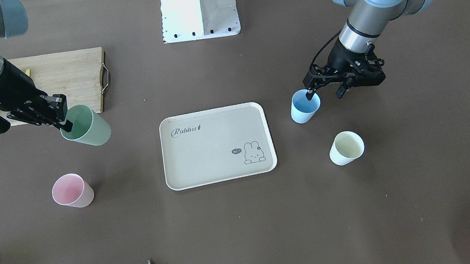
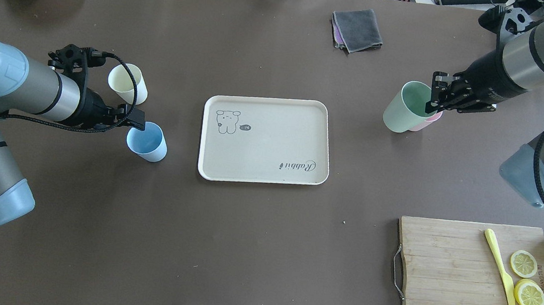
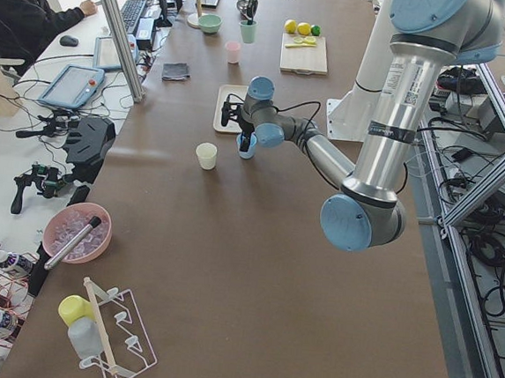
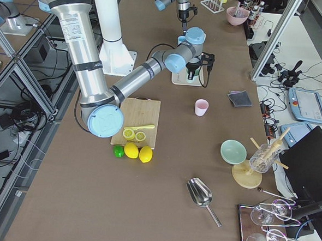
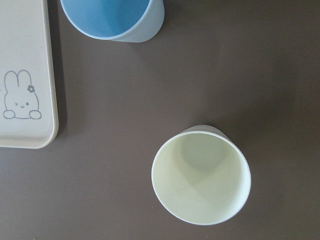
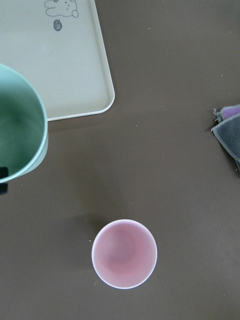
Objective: Place all cups on tray
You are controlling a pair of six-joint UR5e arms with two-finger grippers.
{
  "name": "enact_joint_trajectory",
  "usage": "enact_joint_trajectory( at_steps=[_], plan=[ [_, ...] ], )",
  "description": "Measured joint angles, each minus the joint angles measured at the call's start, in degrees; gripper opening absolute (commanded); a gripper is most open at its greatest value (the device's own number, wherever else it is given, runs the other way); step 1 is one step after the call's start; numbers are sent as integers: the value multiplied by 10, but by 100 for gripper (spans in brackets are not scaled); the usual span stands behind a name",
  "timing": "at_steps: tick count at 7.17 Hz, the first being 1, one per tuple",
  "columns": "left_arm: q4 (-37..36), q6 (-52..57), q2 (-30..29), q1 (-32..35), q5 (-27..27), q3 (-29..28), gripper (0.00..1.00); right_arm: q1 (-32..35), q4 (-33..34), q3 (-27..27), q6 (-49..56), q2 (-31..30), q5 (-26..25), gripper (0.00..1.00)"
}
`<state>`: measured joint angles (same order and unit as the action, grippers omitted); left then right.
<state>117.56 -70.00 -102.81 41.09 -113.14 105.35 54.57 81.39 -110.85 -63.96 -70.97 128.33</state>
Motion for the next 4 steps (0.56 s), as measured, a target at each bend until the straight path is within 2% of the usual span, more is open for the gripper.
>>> enact_joint_trajectory(
  at_steps=[2, 3, 4],
  plan=[
    [2, 0, -2, -8, 4, -11, 77, -56, 0, 7, -34, 20, -56, 0],
    [3, 0, -3, -12, 9, -13, 75, -82, 0, 14, -46, 30, -79, 0],
    [3, -1, -6, -18, 17, -17, 69, -103, 0, 21, -59, 39, -98, 0]
  ],
)
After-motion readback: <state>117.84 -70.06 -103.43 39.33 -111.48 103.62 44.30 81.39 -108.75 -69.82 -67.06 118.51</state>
